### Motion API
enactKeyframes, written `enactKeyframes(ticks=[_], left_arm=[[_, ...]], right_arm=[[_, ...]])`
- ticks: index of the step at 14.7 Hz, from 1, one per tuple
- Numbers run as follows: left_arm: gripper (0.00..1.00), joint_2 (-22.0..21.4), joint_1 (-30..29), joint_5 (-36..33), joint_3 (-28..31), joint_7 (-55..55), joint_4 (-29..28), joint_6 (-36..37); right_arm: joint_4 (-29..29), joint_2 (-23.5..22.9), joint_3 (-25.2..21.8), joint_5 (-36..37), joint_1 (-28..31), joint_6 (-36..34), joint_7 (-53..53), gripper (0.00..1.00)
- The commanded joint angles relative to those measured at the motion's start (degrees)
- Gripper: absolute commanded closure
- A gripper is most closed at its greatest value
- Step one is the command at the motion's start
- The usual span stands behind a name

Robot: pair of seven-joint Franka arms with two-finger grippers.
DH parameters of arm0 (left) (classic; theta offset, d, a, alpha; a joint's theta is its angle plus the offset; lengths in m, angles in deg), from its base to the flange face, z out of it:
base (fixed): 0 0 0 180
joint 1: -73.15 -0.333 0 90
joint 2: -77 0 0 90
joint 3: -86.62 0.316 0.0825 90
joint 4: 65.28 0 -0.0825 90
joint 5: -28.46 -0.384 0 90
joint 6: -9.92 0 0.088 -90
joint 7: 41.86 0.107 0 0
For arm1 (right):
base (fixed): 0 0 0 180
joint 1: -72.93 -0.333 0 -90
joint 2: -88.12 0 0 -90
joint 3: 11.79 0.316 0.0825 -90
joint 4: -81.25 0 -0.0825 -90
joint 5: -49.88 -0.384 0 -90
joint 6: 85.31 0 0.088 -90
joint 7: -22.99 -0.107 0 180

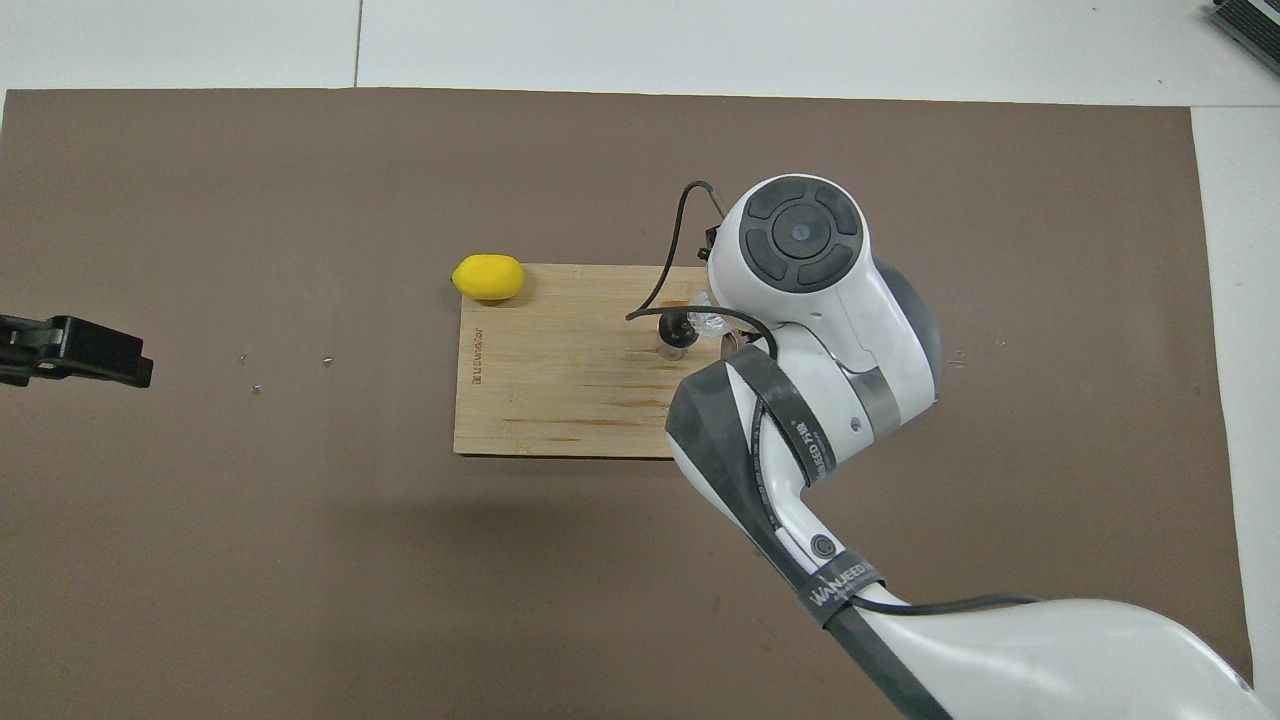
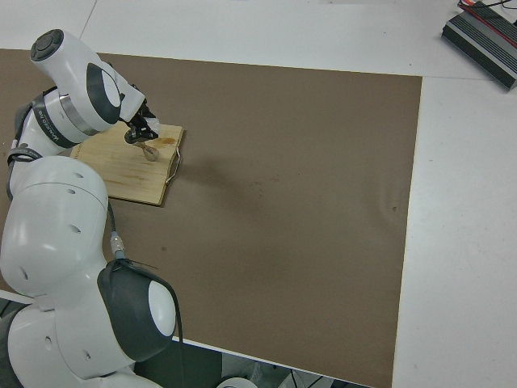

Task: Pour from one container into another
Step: 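Tilt the glass cup with the right gripper to pour into the metal cup, then carry the glass cup back to its starting spot with the right gripper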

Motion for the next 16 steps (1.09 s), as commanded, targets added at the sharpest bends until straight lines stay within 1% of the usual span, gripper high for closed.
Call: enactKeyframes(ticks=[1,3,7,11,12,14,16], left_arm=[[0.0,-1.6,-0.43,0.13,-0.03,-0.67,-1.78,-0.59],[0.0,-1.68,-0.25,0.13,-0.11,-0.67,-1.78,-0.68],[0.0,-1.42,-0.16,0.13,-0.03,-0.67,-1.69,-3.14],[0.0,-1.6,-0.43,0.13,-0.03,-0.67,-1.78,-2.1],[0.0,-1.6,-0.43,0.13,-0.11,-0.76,-1.78,-1.91],[0.0,-1.6,-0.43,0.13,-0.11,-0.76,-1.78,-1.91],[0.0,-1.6,-0.43,0.13,-0.03,-0.76,-1.78,-1.91]], right_arm=[[-2.44,-1.2,0.08,0.1,0.08,-0.86,-1.67,0.92],[-2.44,-1.11,0.08,-2.79,0.78,-0.08,-1.76,0.92],[-2.35,-1.11,0.08,-4.29,1.05,0.19,-1.67,0.92],[-2.35,-1.2,0.0,-9.99,3.33,0.45,-0.97,0.92],[-2.35,-1.11,0.0,-11.84,3.94,1.5,-0.8,0.92],[-1.65,-1.11,0.0,-14.39,4.82,2.04,1.21,0.92],[-1.3,-1.11,0.0,-18.51,6.14,2.04,4.28,0.92]])
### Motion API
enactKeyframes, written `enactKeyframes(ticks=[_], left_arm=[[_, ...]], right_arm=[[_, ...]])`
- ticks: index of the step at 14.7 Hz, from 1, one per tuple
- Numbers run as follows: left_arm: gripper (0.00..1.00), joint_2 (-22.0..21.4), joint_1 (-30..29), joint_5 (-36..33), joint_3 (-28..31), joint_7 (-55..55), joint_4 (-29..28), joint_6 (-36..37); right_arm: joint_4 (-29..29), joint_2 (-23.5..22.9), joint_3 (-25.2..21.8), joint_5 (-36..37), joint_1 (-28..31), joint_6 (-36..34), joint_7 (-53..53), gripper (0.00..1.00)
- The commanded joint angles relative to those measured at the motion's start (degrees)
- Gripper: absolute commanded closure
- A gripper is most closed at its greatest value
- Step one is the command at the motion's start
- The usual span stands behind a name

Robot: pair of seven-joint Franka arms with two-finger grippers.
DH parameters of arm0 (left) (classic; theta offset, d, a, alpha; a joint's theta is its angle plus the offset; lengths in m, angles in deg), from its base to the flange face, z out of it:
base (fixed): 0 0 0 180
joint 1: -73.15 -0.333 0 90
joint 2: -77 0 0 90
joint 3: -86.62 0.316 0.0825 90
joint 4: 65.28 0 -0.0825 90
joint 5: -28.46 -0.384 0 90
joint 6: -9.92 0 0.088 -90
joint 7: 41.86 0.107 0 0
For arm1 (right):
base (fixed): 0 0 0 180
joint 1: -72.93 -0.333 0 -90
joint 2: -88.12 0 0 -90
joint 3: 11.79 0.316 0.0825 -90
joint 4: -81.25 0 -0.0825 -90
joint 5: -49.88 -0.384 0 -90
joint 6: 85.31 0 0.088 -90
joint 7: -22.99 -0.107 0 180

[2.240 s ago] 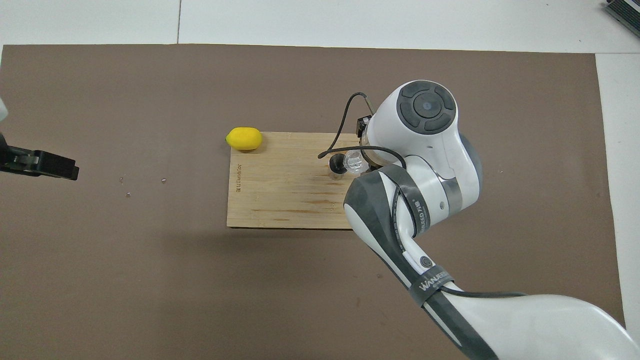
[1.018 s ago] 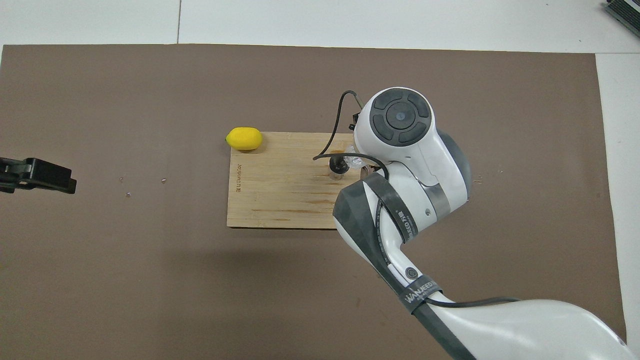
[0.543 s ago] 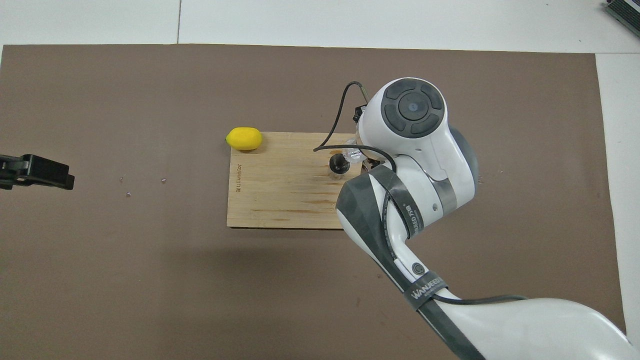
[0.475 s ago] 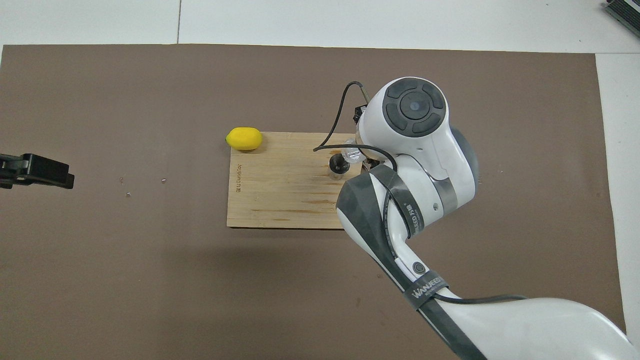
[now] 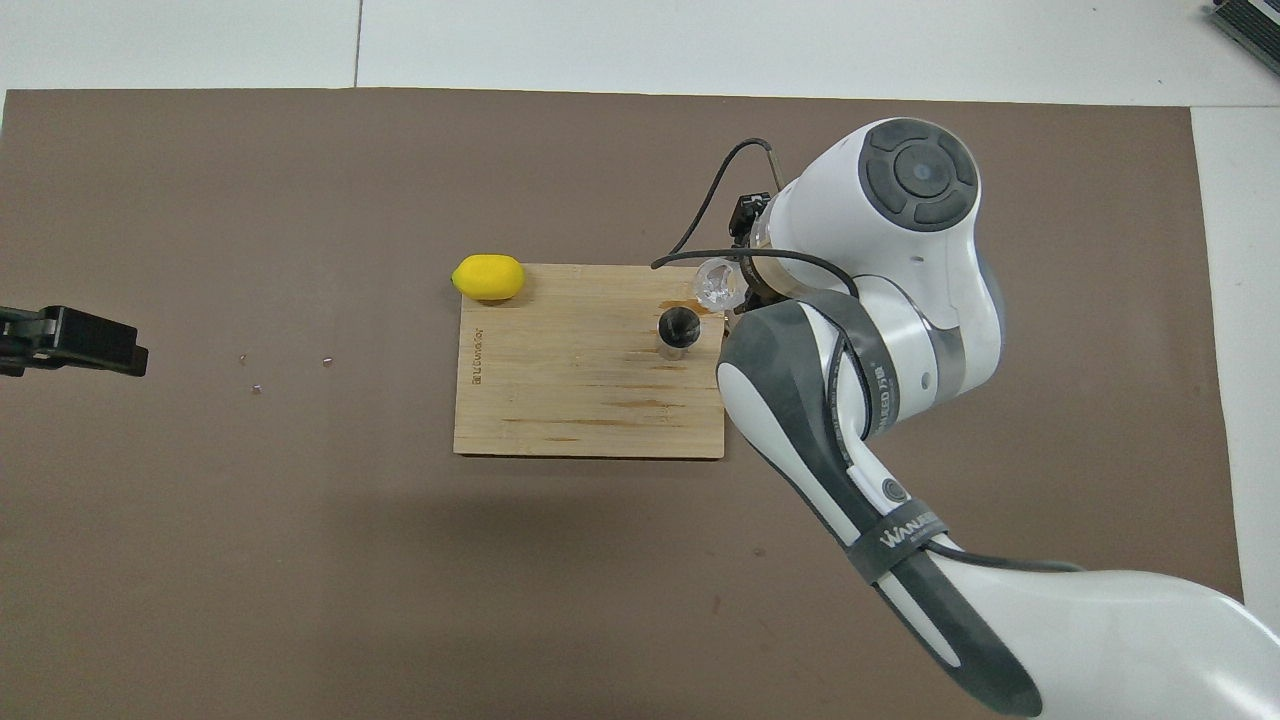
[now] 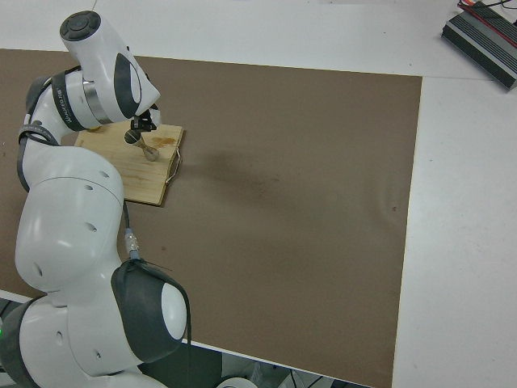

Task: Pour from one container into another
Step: 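Carry the glass cup back to its starting spot with the right gripper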

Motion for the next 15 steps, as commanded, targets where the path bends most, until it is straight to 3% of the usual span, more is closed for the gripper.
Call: enactKeyframes(ticks=[1,6,15], left_arm=[[0.0,-1.58,-0.38,0.13,-0.11,-0.58,-1.72,-0.19],[0.0,-1.58,-0.29,0.13,-0.11,-0.58,-1.72,-0.19],[0.0,-1.58,-0.29,0.13,-0.11,-0.58,-1.72,-0.19]], right_arm=[[-0.1,-0.74,0.43,-5.62,2.27,0.74,5.14,0.92],[4.11,0.57,0.43,-14.94,7.8,0.74,16.38,0.92],[17.91,3.74,0.43,-27.96,21.42,0.22,40.9,0.91]])
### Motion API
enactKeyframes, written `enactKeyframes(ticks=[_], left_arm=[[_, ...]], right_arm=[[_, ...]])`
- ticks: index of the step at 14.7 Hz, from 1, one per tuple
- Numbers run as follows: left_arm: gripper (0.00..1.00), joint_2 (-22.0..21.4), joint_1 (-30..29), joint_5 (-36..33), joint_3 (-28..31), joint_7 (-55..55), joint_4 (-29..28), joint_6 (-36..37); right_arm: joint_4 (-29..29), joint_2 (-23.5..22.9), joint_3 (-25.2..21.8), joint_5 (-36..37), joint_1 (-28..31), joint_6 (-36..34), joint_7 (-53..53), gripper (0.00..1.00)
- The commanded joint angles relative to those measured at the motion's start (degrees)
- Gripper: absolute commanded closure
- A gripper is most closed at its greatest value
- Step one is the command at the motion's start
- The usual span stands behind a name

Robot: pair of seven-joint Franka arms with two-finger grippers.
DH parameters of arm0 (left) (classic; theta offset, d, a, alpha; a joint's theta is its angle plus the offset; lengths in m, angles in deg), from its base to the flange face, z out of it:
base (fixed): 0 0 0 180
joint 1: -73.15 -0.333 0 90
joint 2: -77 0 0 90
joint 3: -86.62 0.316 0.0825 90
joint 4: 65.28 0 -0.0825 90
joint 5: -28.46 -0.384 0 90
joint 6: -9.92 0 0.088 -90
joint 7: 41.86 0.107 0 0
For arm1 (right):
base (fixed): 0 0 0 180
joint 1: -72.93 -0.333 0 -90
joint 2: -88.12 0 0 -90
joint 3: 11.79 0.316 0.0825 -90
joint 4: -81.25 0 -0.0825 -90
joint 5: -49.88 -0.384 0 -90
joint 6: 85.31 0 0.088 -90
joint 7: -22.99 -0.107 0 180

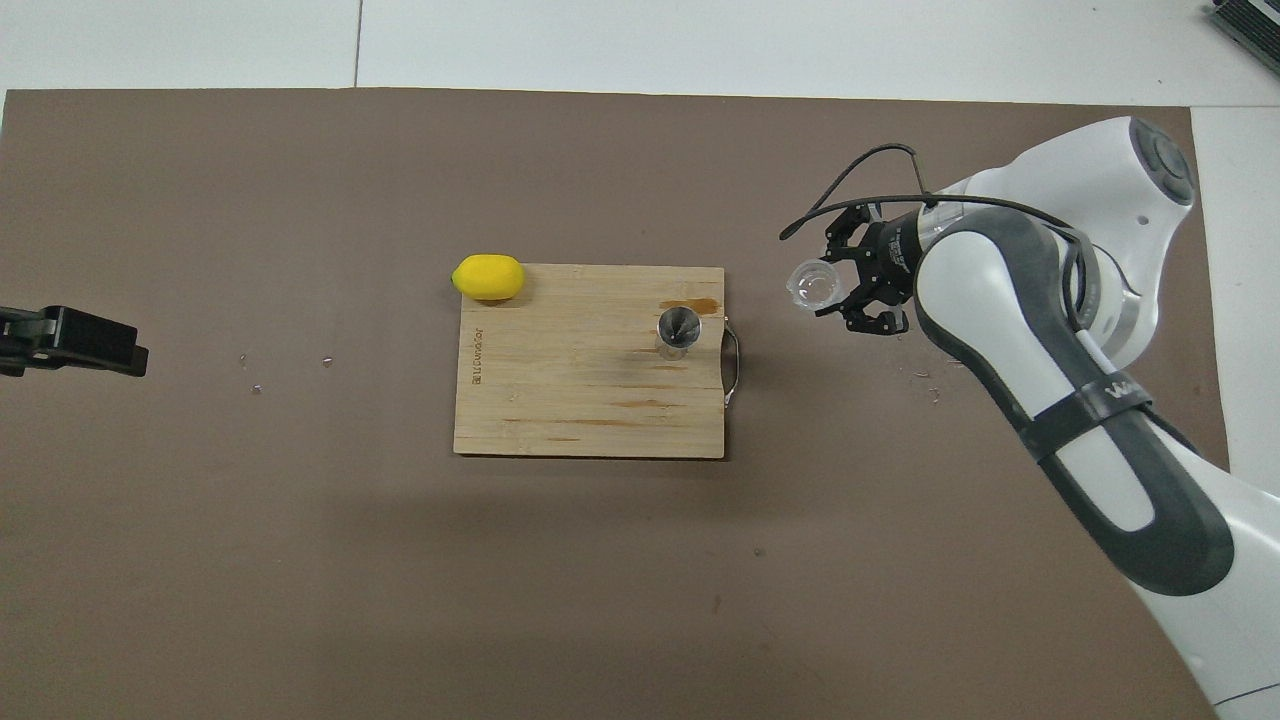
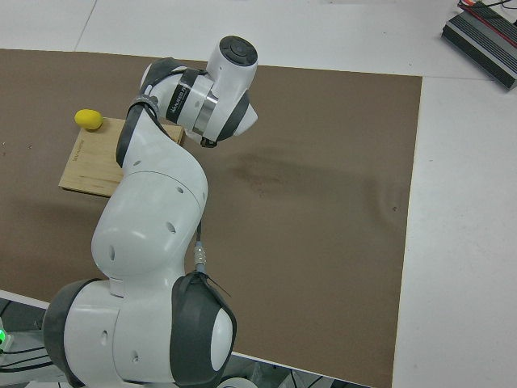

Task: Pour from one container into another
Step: 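Carry the glass cup back to its starting spot with the right gripper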

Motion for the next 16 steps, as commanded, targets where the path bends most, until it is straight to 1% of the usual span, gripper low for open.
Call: enactKeyframes(ticks=[1,3,7,12,14,15,16], left_arm=[[0.0,-1.58,-0.29,0.13,-0.1,-0.56,-1.71,-0.2],[0.0,-1.58,-0.29,0.13,-0.1,-0.56,-1.71,-0.2],[0.0,-1.58,-0.29,0.13,-0.1,-0.56,-1.71,-0.2],[0.0,-1.58,-0.29,0.13,-0.1,-0.56,-1.71,-0.2],[0.0,-1.58,-0.29,0.13,-0.1,-0.56,-1.71,-0.2],[0.0,-1.58,-0.29,0.13,-0.1,-0.56,-1.71,-0.2],[0.0,-1.58,-0.29,0.13,-0.1,-0.56,-1.71,-0.2]], right_arm=[[5.58,2.22,0.77,-3.25,3.96,0.36,8.21,0.91],[6.99,1.61,0.77,-3.51,6.33,0.54,12.09,0.91],[8.05,-1.55,0.77,-6.49,12.13,-0.86,20.62,0.88],[9.63,-2.44,0.77,-8.08,13.9,-0.96,21.51,0.88],[9.98,-2.62,0.77,-8.44,14.52,-0.69,21.68,0.86],[10.33,-2.62,0.77,-8.52,14.34,-0.43,21.69,0.82],[10.59,-2.62,0.77,-8.53,14.26,0.0,21.51,0.7]])
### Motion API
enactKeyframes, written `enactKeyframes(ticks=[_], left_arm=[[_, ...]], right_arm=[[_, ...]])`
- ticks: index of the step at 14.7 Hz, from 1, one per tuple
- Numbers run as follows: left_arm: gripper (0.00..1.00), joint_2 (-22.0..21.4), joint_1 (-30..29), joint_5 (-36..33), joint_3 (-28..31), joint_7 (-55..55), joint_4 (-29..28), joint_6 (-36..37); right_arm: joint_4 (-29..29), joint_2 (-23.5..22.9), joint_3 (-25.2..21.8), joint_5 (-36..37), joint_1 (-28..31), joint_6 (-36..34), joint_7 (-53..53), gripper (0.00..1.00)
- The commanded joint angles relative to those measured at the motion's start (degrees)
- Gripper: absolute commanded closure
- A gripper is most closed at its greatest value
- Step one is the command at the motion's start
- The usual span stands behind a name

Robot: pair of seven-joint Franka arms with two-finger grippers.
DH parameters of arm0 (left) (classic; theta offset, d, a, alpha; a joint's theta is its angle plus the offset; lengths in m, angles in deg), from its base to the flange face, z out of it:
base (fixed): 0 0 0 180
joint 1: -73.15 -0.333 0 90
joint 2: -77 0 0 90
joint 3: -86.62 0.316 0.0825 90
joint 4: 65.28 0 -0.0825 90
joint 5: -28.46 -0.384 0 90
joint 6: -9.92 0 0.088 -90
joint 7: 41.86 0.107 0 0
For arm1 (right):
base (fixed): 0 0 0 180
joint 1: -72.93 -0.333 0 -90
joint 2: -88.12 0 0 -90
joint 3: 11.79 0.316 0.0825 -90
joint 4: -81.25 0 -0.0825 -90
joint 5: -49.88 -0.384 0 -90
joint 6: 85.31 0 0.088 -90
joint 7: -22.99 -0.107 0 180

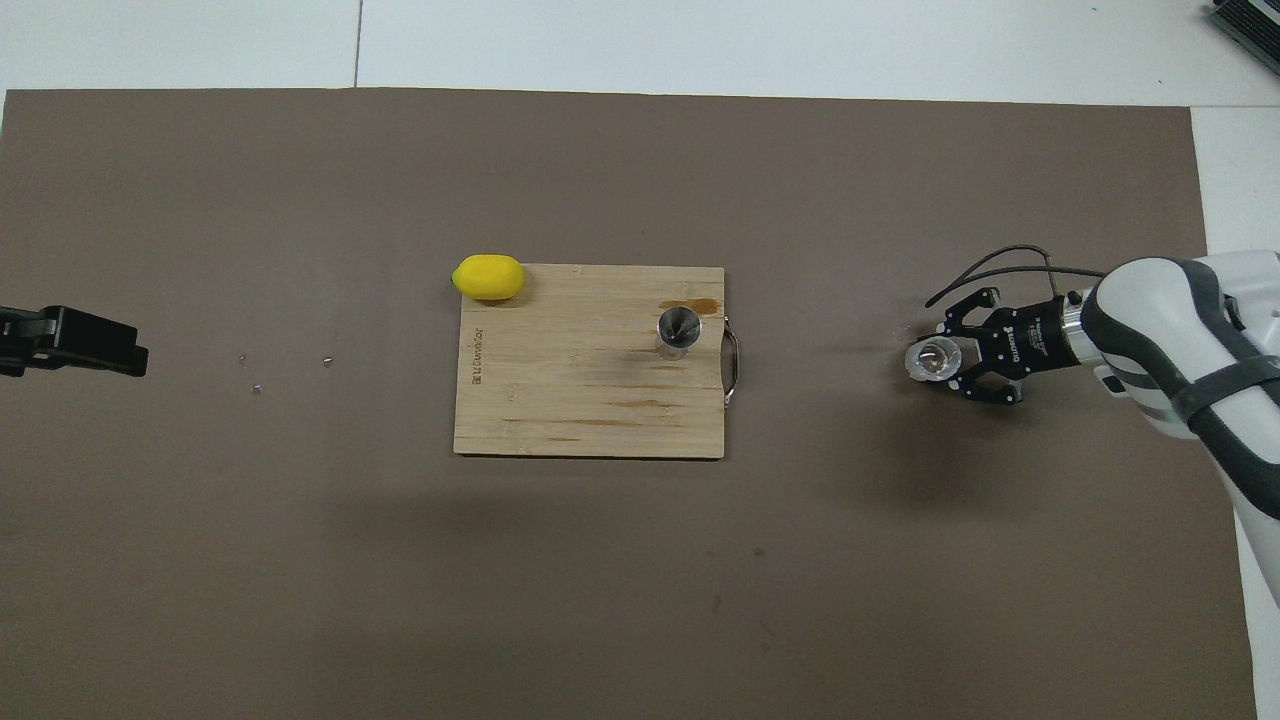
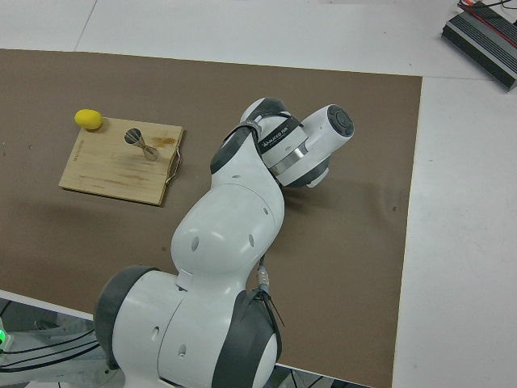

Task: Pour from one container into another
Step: 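Carry the glass cup back to its starting spot with the right gripper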

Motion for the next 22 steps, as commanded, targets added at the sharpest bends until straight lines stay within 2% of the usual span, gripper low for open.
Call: enactKeyframes(ticks=[1,2,4,5,7,11,15,20,22], left_arm=[[0.0,-1.58,-0.29,0.13,-0.1,-0.56,-1.71,-0.2],[0.0,-1.58,-0.29,0.13,-0.1,-0.56,-1.71,-0.2],[0.0,-1.58,-0.29,0.13,-0.1,-0.56,-1.71,-0.2],[0.0,-1.58,-0.29,0.13,-0.1,-0.56,-1.71,-0.2],[0.0,-1.58,-0.29,0.13,-0.1,-0.56,-1.71,-0.2],[0.0,-1.58,-0.29,0.13,-0.1,-0.56,-1.71,-0.2],[0.0,-1.58,-0.29,0.13,-0.1,-0.56,-1.71,-0.2],[0.0,-1.58,-0.29,0.13,-0.1,-0.56,-1.71,-0.2],[0.0,-1.58,-0.29,0.13,-0.1,-0.56,-1.71,-0.2]], right_arm=[[1.38,0.25,0.69,-1.63,1.06,1.53,1.04,0.55],[1.38,0.25,0.69,-1.63,1.06,1.62,0.95,0.49],[1.38,0.25,0.61,-1.54,1.06,1.71,0.95,0.16],[1.29,0.34,0.6,-1.46,1.06,1.88,0.95,0.06],[1.29,1.13,0.34,-0.84,1.06,1.8,1.56,0.02],[1.55,4.99,0.08,1.34,1.94,1.44,1.56,0.01],[1.73,8.77,0.25,11.71,1.59,0.92,2.26,0.0],[1.56,10.97,0.43,18.57,-0.95,-2.42,13.31,0.0],[1.47,11.67,0.52,25.06,-3.23,-2.51,16.05,0.0]])
